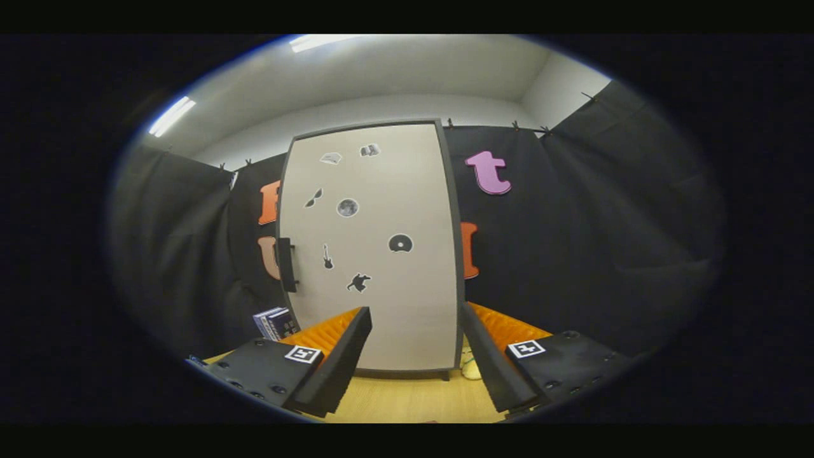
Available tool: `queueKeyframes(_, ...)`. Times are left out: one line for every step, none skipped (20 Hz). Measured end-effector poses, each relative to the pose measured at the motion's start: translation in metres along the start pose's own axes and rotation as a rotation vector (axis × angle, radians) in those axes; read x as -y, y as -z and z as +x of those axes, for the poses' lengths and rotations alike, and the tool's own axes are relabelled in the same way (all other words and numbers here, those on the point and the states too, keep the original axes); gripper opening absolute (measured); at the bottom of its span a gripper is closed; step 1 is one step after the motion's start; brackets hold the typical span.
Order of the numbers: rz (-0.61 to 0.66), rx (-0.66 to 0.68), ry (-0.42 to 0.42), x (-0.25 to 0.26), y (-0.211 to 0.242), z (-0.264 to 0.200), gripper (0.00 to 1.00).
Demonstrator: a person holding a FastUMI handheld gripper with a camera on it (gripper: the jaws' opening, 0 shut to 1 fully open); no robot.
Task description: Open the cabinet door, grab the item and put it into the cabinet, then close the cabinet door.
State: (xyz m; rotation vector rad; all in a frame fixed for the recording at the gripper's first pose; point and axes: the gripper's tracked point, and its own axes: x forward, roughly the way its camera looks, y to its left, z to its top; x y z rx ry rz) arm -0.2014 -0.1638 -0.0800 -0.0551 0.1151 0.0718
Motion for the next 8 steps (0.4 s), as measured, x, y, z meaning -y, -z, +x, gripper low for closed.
queueKeyframes(0.000, 0.002, 0.005, 0.009, 0.000, -0.005, 0.91)
queueKeyframes(0.000, 0.005, 0.009, 0.017, -0.001, -0.010, 0.91)
queueKeyframes(0.000, 0.007, 0.015, 0.025, -0.001, -0.015, 0.91)
queueKeyframes(-0.001, 0.008, 0.019, 0.031, -0.001, -0.020, 0.91)
queueKeyframes(-0.002, 0.010, 0.024, 0.037, 0.000, -0.023, 0.91)
queueKeyframes(0.000, 0.010, 0.027, 0.042, 0.000, -0.027, 0.91)
queueKeyframes(0.005, 0.012, 0.027, 0.045, 0.000, -0.029, 0.91)
queueKeyframes(0.009, 0.013, 0.027, 0.048, -0.001, -0.031, 0.91)
